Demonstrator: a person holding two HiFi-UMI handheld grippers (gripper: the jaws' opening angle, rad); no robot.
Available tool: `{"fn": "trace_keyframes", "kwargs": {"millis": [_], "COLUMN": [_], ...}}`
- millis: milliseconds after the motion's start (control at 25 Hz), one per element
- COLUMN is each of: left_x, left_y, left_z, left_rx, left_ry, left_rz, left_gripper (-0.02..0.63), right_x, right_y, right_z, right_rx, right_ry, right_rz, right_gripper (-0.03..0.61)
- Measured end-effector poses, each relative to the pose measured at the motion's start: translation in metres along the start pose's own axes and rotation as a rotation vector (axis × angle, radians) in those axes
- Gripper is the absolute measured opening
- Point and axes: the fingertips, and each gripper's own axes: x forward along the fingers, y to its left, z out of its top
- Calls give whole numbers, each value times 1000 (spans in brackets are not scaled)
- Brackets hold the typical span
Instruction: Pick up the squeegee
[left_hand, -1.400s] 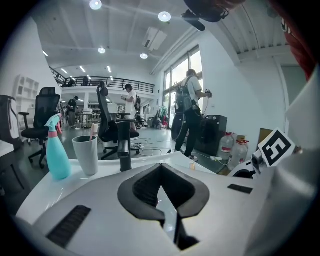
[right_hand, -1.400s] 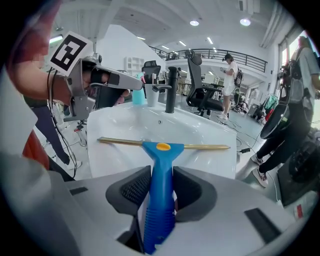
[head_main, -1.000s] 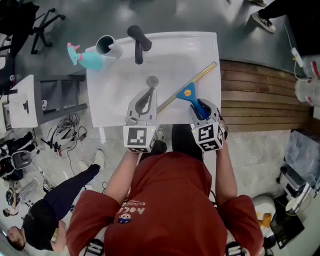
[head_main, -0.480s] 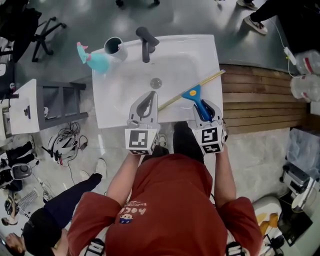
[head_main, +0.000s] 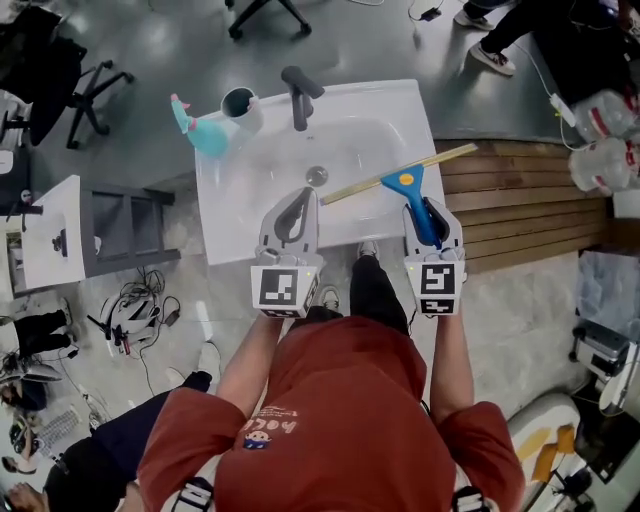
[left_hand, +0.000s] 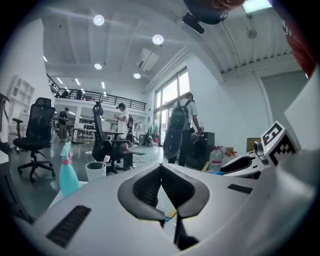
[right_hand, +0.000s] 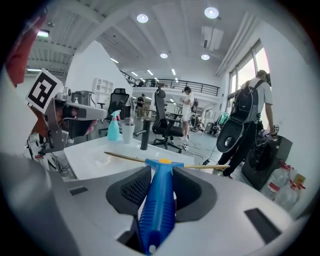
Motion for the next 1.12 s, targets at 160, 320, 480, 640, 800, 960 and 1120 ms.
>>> {"fn": "trace_keyframes", "kwargs": {"millis": [160, 320, 480, 640, 800, 960, 1120], "left_x": [-18, -42, -72, -97, -130, -157, -190], "left_y": [-6, -10, -9, -4, -6, -11, -17], "left_z": [31, 71, 111, 155, 189, 230, 259], "left_rx": [35, 51, 80, 76, 97, 167, 237], "left_ry": [-54, -122, -206, -305, -351, -452, -559], "left_rz": [-12, -17, -24, -20, -17, -1, 6], "left_gripper": [17, 17, 17, 17, 17, 17, 17], "right_x": [-31, -67, -109, -146, -193, -234, -267], "right_y": [-8, -14, -12, -10, -6, -10, 0], "right_z": [29, 66, 111, 156, 187, 223, 252], "right_rx": [47, 68, 75, 84, 91, 93, 54], "right_ry": [-78, -167, -276, -401, -483, -591, -676], "right_rz": [-76, -154, -231, -295, -335, -355, -373], "right_gripper": [144, 144, 144, 144, 144, 144, 144]}}
